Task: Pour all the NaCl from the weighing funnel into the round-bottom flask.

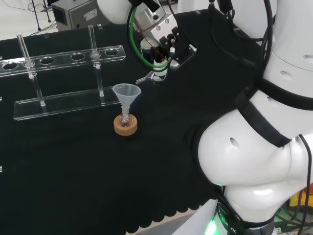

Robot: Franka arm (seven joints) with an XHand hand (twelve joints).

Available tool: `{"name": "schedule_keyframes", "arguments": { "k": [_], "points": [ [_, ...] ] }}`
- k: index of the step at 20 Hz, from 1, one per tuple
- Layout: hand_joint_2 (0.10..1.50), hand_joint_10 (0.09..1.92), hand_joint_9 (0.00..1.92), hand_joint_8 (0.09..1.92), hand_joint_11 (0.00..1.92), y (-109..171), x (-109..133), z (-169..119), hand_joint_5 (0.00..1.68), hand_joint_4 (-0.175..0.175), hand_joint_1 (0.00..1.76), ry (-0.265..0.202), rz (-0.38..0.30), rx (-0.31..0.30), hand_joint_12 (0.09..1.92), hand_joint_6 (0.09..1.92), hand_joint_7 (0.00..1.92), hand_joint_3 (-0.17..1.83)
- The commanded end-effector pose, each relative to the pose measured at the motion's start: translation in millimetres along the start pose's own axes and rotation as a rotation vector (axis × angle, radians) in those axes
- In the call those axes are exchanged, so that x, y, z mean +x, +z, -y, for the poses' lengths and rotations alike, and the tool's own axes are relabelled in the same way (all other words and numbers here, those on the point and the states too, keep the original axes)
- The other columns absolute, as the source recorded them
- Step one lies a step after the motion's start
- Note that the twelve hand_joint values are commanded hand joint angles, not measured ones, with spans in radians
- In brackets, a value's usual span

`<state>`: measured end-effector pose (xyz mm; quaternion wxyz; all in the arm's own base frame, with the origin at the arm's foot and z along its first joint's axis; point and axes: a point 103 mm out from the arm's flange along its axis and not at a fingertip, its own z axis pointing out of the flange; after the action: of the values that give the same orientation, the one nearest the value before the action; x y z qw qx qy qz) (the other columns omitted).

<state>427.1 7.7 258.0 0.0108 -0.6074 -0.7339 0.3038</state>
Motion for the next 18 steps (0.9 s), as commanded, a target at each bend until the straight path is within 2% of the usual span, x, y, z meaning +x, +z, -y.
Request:
{"name": "schedule_keyframes", "arguments": {
  "k": [1, 11, 18],
  "points": [
    [0.62, 0.26, 1.13, 0.59, 0.95, -9.2, 14.5, -3.7, 1.17, 0.175, 1.11, -0.001, 0.055, 0.007, 0.98, 0.92, 0.83, 0.81],
    [0.62, 0.25, 1.13, 0.58, 0.95, -9.3, 13.1, -3.7, 1.17, 0.175, 1.11, 0.003, 0.065, 0.011, 0.98, 0.93, 0.83, 0.82],
    [0.62, 0.25, 1.13, 0.58, 0.95, -6.0, 4.3, -4.3, 1.17, 0.175, 1.11, -0.022, 0.064, -0.009, 0.98, 0.93, 0.83, 0.82]
  ]
}}
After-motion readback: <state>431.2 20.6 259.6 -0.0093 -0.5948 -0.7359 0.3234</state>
